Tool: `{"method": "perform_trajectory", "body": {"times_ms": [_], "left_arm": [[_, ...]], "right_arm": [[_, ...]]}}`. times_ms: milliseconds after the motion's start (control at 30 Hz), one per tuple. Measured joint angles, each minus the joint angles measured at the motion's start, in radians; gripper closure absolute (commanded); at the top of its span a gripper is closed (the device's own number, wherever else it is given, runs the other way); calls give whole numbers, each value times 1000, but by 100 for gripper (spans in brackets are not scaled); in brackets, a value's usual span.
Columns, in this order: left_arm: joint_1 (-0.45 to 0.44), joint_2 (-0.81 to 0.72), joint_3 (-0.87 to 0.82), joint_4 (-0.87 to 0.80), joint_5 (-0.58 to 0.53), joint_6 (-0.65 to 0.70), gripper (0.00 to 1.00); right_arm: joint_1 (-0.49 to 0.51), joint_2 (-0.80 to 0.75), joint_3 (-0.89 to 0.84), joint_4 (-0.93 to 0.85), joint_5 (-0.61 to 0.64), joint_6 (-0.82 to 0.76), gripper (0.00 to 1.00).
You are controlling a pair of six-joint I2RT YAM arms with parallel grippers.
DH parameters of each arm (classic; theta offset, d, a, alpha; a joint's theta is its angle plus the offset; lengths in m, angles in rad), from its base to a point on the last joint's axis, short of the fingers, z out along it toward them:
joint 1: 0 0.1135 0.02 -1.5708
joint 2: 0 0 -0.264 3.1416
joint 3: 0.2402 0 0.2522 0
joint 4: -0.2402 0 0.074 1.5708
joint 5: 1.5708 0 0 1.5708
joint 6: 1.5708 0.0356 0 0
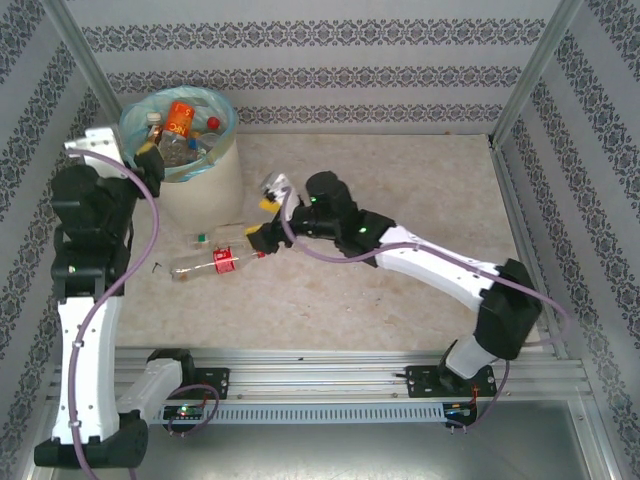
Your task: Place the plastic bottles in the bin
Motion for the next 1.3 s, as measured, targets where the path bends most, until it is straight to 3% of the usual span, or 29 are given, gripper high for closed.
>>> {"method": "perform_trajectory", "body": {"times_ms": [233,533,1000,1167,1300], "left_arm": [[0,-116,-273,8,-63,-20,39],[0,-271,-454,113,-148,-18,35],[0,-319,-527,191,-178,2,29],[0,-324,-538,204,-177,9,28],[0,-324,-538,207,-177,9,28]], "right_arm": [[29,259,142,-66,-57,-166,16],[29,545,399,-249,-27,-301,17],[29,677,514,-453,92,-461,19],[29,721,532,-494,122,-492,23],[29,729,532,-536,137,-515,34]]}}
